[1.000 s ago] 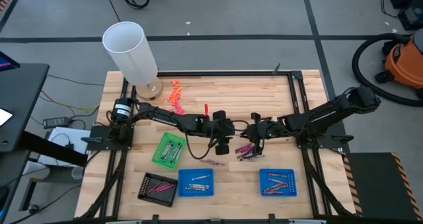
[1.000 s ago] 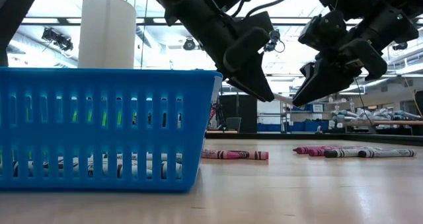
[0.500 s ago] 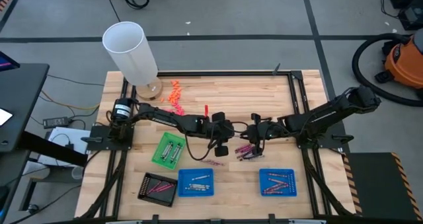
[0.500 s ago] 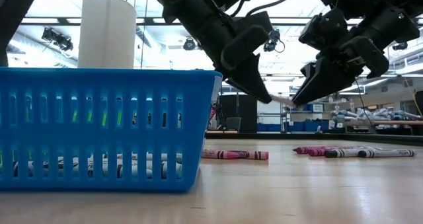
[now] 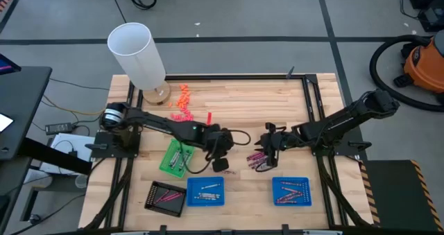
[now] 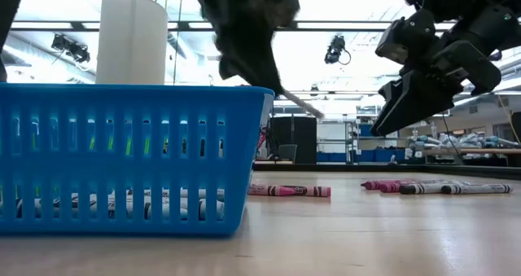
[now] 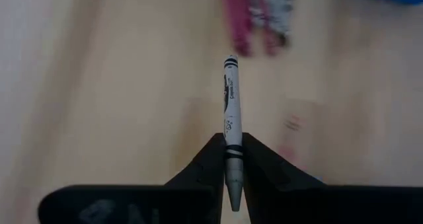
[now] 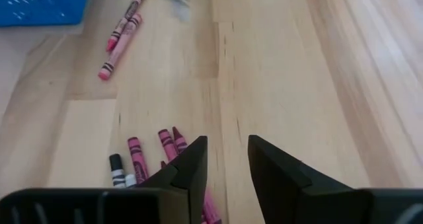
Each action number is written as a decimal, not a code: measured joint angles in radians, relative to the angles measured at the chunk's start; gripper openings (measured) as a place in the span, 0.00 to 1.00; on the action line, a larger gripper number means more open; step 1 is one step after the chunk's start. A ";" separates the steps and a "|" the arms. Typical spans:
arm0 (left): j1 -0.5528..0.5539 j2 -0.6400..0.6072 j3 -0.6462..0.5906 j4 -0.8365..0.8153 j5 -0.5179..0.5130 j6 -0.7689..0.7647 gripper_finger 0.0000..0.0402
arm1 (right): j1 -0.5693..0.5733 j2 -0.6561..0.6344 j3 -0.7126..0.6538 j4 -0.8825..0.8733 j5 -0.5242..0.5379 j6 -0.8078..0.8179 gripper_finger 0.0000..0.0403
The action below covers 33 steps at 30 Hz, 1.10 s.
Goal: Sort crayons
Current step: Put the white crayon into the left blue basket
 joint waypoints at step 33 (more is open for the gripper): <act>-0.387 0.053 -0.002 -0.192 0.035 -0.736 0.13 | -0.009 -0.001 0.000 0.163 0.090 -0.245 0.29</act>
